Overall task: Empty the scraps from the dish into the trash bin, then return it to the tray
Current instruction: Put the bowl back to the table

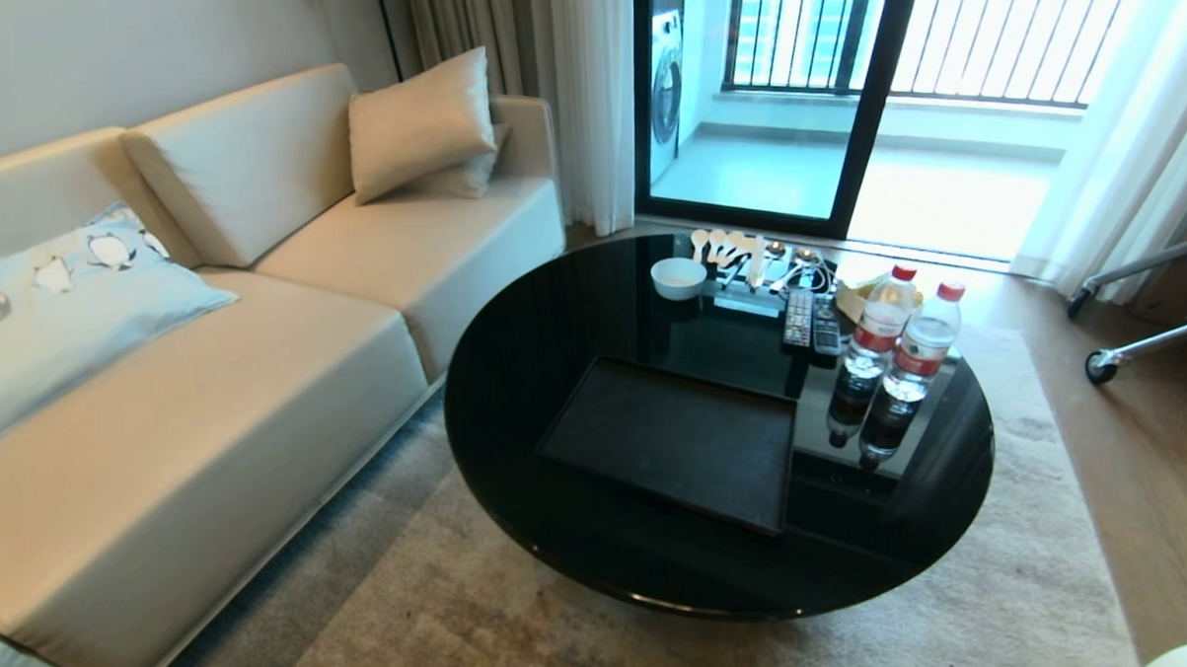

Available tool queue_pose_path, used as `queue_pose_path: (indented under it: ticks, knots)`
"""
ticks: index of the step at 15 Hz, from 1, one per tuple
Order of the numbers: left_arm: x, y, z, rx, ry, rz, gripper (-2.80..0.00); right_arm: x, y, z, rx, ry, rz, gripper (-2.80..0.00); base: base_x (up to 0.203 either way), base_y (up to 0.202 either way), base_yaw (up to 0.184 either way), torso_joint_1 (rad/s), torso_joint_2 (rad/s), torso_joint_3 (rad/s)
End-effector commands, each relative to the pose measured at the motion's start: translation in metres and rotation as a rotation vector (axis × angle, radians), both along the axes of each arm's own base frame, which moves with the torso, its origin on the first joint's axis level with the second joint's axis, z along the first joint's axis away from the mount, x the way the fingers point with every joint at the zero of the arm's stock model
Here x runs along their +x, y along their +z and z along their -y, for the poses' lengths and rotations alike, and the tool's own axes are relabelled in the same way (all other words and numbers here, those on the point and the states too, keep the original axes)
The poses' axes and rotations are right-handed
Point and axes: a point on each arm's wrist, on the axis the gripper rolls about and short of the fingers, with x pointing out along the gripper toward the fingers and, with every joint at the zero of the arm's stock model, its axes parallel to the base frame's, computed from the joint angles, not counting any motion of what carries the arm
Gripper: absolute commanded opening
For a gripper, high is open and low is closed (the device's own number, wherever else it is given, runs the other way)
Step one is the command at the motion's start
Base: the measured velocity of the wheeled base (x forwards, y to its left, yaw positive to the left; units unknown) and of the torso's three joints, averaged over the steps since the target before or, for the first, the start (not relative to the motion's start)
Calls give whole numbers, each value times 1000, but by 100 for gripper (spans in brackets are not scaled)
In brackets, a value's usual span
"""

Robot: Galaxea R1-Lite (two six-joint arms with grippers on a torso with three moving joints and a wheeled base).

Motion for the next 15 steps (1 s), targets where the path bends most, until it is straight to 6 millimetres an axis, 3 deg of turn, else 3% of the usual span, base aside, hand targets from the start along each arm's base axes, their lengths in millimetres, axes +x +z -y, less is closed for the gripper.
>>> queue_pose_path:
  ticks: [1,11,15]
  knots:
    - [0,0,0,-1,1,1,-280,0,0,0,1,1,-1,-280,50,0,-2,0,2,7]
    - [0,0,0,-1,1,1,-280,0,0,0,-1,1,-1,-280,180,0,-1,3,2,4]
    - [0,0,0,-1,1,1,-280,0,0,0,-1,1,-1,-280,21,0,-1,2,1,2]
